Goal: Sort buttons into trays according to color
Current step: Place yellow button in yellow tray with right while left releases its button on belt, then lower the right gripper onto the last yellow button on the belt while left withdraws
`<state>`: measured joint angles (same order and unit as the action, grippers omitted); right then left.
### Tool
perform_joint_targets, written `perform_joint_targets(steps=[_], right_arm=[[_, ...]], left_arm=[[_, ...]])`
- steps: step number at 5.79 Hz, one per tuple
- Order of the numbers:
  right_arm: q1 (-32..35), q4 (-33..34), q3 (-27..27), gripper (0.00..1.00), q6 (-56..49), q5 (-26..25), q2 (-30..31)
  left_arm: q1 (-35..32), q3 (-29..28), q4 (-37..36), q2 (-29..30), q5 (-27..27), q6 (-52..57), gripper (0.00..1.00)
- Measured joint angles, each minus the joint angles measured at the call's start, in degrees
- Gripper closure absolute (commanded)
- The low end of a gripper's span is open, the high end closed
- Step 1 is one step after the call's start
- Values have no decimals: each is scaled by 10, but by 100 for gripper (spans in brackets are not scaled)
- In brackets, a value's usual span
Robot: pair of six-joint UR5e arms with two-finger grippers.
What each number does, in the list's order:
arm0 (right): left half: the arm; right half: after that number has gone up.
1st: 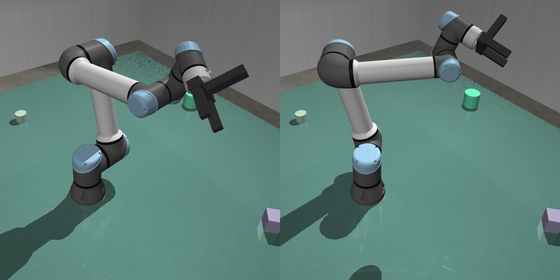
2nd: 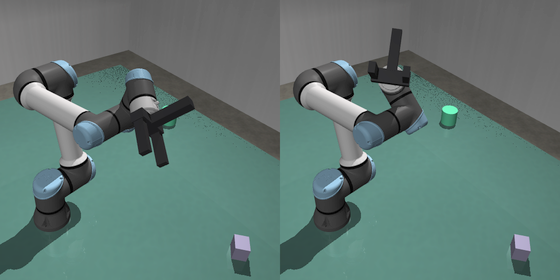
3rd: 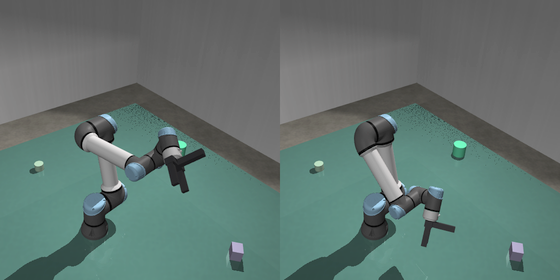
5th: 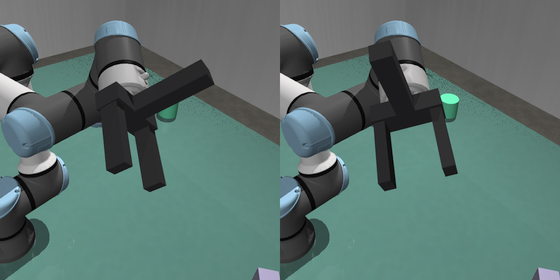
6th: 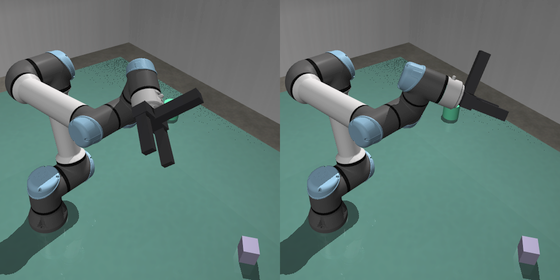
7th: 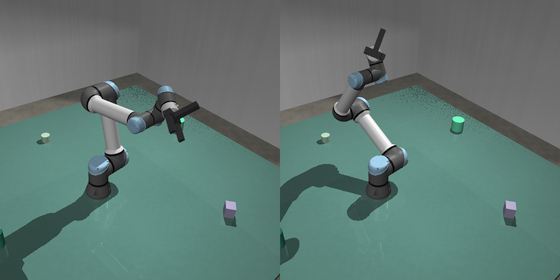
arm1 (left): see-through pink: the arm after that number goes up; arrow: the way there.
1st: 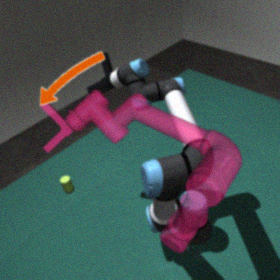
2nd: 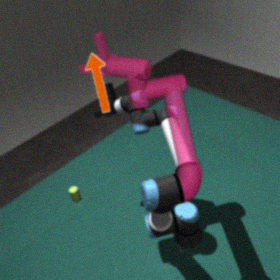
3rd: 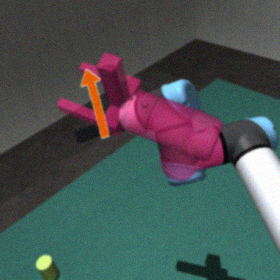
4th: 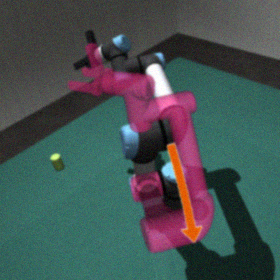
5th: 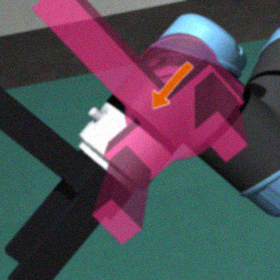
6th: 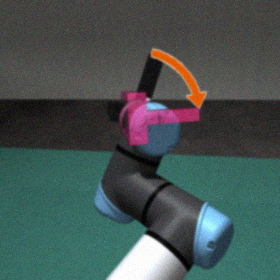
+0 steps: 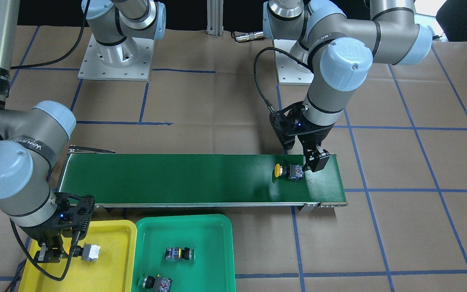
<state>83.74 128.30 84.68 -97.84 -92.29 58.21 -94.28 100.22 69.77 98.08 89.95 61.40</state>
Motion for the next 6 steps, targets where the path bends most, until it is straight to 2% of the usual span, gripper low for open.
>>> perform_joint_targets(steps=[1, 2, 4, 5, 6], right_arm=[[-4, -3, -3, 0, 2, 13, 2], [-2, -39, -1, 0, 21, 18, 25], [24, -182, 9, 0, 85, 20, 102], [54, -226, 23, 0, 129, 20, 130], [87, -241, 33, 0, 165, 17, 146]], left_arm=[[-22, -33, 35, -14, 1, -117, 1], [-32, -55, 68, -39, 4, -214, 1], [-24, -79, 107, -82, 6, -393, 1], [-13, -95, 127, -89, 6, -480, 1], [-6, -115, 148, -84, 9, -563, 1]])
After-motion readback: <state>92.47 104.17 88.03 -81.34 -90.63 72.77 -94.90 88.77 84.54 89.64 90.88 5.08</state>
